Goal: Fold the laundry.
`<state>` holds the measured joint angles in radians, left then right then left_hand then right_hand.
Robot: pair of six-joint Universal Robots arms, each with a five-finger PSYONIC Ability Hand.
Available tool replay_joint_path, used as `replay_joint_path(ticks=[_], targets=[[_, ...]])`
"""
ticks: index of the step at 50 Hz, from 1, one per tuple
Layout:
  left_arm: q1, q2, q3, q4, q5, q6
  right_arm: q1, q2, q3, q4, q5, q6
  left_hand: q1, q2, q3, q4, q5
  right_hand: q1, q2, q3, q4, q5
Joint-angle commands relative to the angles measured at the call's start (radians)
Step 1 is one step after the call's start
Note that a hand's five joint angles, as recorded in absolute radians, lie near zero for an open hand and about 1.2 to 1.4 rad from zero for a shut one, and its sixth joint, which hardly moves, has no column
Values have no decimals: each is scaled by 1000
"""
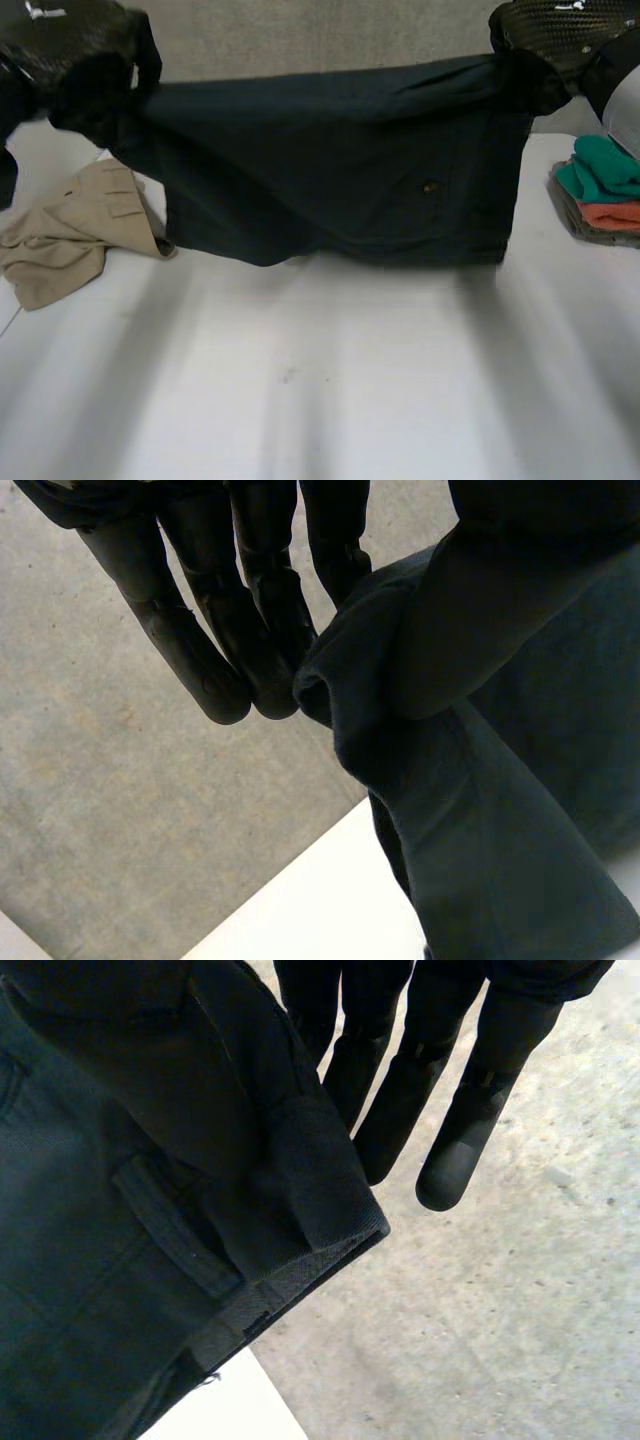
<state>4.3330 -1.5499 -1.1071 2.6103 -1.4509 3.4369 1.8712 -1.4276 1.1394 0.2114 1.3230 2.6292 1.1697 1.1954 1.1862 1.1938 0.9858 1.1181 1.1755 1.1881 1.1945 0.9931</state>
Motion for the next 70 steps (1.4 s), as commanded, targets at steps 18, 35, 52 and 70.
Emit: replay_joint_path(ticks=[18,35,52,70], targets=[[31,-567,802,282,-106,-82,97,449,-452,-536,283,15,227,201,210,202,236,278,221,208,202,229],[33,-282,187,507,-112,-127,94,403,-291,-678,139,207,227,201,210,202,236,278,221,208,202,229],[-64,-437,-284,446,-129,90,74,529,218,-515,44,-41,227,201,210,202,236,278,221,208,202,229],[-173,-203,-490,-190,-80,416,43,113,549,172,45,-493,227,201,210,202,236,278,221,208,202,229]])
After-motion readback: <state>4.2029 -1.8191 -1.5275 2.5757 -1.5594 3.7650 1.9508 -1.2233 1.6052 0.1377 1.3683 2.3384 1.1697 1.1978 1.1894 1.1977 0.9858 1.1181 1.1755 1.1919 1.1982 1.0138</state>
